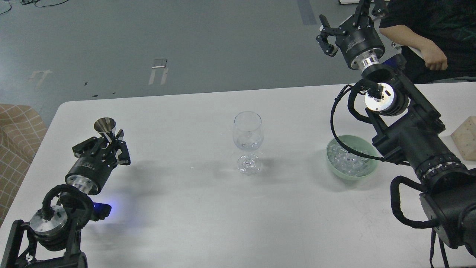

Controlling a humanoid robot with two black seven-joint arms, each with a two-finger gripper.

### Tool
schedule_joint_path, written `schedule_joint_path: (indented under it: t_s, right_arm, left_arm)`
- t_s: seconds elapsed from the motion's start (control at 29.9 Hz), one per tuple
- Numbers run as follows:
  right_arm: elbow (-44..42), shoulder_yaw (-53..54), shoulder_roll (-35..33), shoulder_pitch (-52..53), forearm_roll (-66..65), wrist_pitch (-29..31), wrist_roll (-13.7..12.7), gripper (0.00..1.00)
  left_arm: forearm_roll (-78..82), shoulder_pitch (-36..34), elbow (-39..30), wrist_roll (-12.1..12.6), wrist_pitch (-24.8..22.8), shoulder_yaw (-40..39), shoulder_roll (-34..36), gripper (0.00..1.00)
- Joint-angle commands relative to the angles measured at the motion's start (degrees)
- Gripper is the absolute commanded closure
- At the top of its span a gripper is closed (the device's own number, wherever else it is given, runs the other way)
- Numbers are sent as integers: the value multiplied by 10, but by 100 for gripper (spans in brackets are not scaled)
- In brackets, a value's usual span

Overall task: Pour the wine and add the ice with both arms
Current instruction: 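Turn the jigger upright and bring it back toward its spot, then lower the jigger onto the table with the left gripper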

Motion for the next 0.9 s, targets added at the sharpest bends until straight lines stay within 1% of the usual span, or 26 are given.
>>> schedule_joint_path:
  t_s: [0.0,0.27,0.33,0.37,0.47,0.5,0.57,0.67,0.87]
  right_arm:
    - [0,0,0,0,0,1,0,0]
    - [0,0,0,0,0,0,0,0]
    - [-1,0,0,0,0,1,0,0]
    - [0,0,0,0,0,1,0,0]
    - [-1,0,0,0,0,1,0,0]
    - [-1,0,0,0,0,1,0,0]
    - [-1,0,0,-1,0,0,0,0]
    - [-1,0,0,0,0,0,0,0]
    - [0,0,0,-1,0,0,0,0]
  left_arm:
    - [3,-3,35,-15,-25,3,-4,100]
    - [3,-17,81,-19,-44,4,-2,100]
    - [3,-19,90,-25,-45,3,-1,100]
    - [3,-20,93,-30,-45,4,0,97]
    - [3,-23,97,-31,-44,6,0,88]
    - [3,-23,97,-31,-44,6,0,88]
    - [4,-25,98,-32,-44,7,0,81]
    - [4,-31,108,-33,-43,7,0,74]
    - [4,-37,113,-35,-43,8,0,67]
